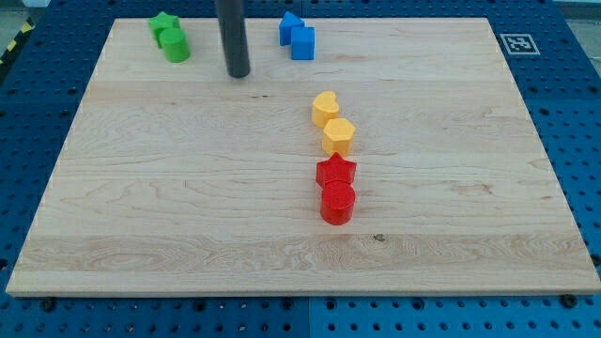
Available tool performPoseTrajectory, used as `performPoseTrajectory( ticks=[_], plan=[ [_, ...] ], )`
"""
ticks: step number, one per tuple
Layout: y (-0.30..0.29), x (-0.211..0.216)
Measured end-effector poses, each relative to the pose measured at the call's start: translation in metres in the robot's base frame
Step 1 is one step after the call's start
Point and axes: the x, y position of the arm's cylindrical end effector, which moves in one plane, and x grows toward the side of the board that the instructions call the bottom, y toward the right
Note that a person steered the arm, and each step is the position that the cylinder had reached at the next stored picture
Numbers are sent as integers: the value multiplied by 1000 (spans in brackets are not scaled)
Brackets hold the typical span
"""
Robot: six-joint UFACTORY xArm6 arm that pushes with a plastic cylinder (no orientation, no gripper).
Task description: Push the green star to the yellow heart
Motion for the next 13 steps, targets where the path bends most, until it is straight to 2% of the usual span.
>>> performPoseTrajectory(
  ticks=[1, 2, 3, 6, 10, 13],
  plan=[
    [-60, -2],
    [-123, -41],
    [-142, -106],
    [-138, -115],
    [-75, -113],
    [-65, -115]
  ],
)
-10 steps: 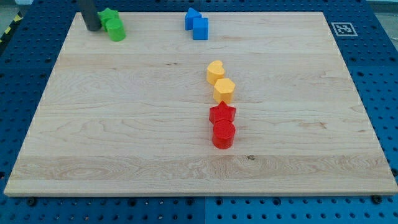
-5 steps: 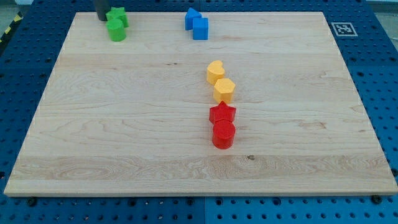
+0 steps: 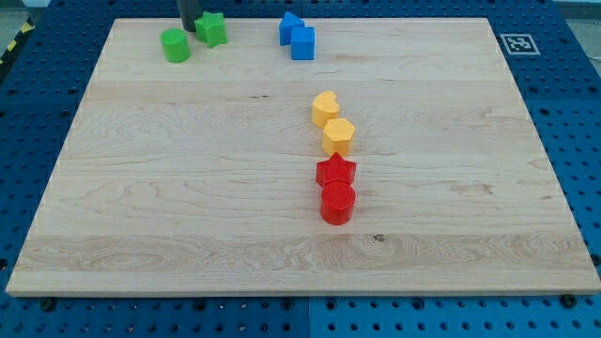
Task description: Push the green star to the yellow heart
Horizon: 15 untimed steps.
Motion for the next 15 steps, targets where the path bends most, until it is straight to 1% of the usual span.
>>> performPoseTrajectory(
  ticks=[2, 3, 5, 6, 7, 9, 13, 14, 15],
  plan=[
    [5, -3],
    [12, -17],
    [20, -17],
    [35, -17],
    [41, -11],
    [49, 20],
    [132, 70],
    [140, 79],
    [132, 79]
  ],
)
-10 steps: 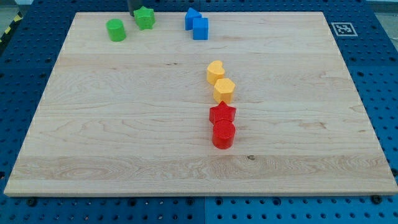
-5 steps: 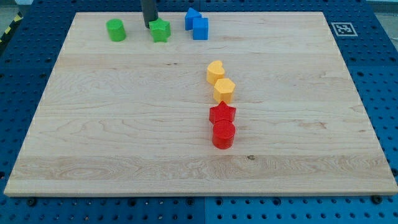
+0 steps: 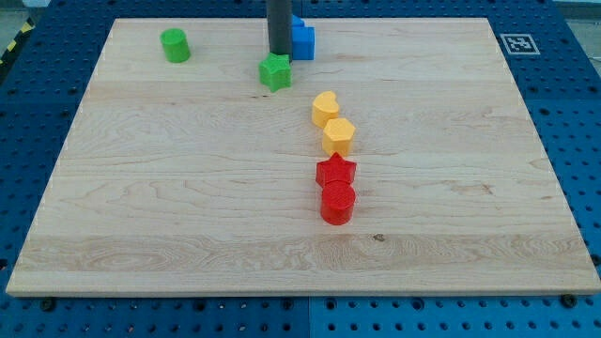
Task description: Push the green star to the yellow heart
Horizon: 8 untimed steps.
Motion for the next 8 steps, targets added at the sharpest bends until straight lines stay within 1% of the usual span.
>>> performPoseTrajectory(
  ticks=[1, 3, 4, 5, 6, 7, 8],
  plan=[
    [-22, 0],
    [-22, 40],
    [-30, 50],
    [-58, 63],
    [-60, 81],
    [-39, 81],
    [-4, 81]
  ],
)
